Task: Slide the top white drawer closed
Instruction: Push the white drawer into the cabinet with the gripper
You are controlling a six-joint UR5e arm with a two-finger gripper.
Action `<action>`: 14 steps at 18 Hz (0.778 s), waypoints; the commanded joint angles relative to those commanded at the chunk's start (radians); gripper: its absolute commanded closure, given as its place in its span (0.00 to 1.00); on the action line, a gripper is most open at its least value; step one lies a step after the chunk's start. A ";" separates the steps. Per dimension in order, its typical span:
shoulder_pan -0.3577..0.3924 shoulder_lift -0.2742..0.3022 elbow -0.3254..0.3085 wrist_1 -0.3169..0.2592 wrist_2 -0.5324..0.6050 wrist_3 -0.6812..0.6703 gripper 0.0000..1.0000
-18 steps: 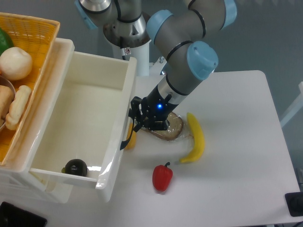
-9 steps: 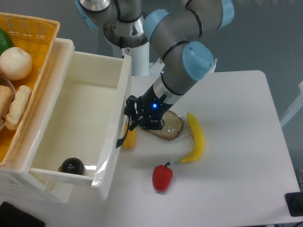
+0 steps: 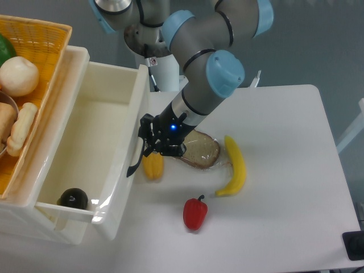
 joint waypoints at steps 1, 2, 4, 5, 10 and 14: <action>-0.009 0.000 0.000 0.000 0.000 0.000 1.00; -0.018 0.000 -0.003 0.000 0.000 0.000 1.00; -0.032 0.000 -0.008 0.000 0.000 0.000 1.00; -0.041 0.000 -0.008 0.000 0.000 0.000 1.00; -0.081 0.006 -0.015 0.000 0.000 0.000 1.00; -0.109 0.011 -0.020 0.000 0.000 -0.002 1.00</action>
